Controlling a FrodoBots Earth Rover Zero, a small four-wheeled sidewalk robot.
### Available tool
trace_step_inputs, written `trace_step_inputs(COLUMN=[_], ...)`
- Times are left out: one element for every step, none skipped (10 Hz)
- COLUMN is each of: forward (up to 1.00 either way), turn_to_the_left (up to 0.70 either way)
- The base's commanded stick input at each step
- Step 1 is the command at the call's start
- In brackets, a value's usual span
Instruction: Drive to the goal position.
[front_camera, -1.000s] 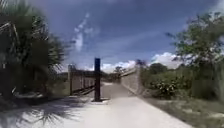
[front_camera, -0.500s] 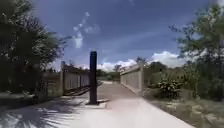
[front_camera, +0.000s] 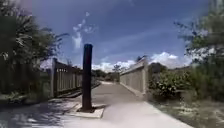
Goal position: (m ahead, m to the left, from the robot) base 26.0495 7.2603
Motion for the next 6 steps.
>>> trace_step_inputs(forward=[0.85, 0.85, 0.85, 0.85, 0.85, 0.85], turn_to_the_left=[0.04, 0.04, 0.04, 0.04, 0.04, 0.04])
